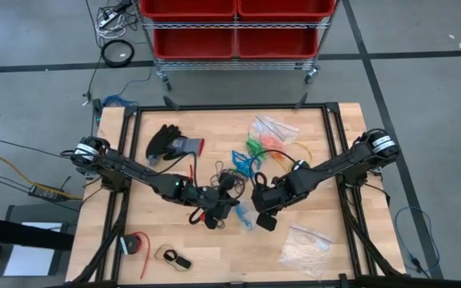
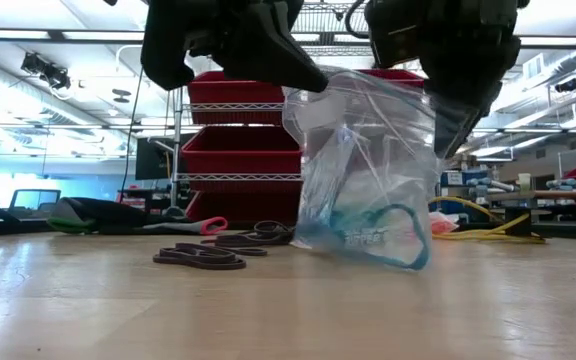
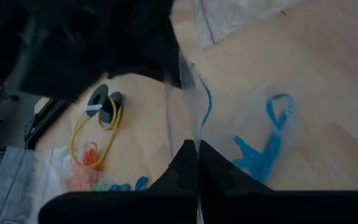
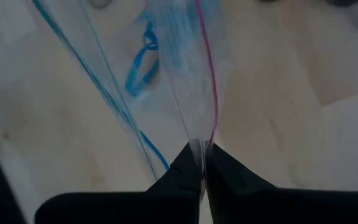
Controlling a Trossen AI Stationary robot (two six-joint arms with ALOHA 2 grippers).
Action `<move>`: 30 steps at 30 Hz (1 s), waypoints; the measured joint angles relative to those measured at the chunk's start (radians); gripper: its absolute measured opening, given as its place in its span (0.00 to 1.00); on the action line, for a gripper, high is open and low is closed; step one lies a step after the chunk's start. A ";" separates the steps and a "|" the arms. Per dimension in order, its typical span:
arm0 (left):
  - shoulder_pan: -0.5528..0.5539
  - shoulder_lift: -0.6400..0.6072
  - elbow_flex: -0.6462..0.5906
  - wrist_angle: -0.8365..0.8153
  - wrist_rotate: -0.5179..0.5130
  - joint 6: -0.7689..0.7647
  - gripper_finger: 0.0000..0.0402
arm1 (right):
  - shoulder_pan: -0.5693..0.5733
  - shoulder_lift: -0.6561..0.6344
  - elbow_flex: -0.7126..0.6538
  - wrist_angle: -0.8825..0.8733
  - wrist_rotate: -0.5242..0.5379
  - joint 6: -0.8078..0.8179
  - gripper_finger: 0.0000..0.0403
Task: Sort rubber bands
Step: Put the blue rubber band into the transparent zip bag
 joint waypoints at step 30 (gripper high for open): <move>0.039 0.005 0.000 0.092 0.181 -0.068 0.11 | -0.063 -0.076 0.115 -0.062 0.159 -0.150 0.00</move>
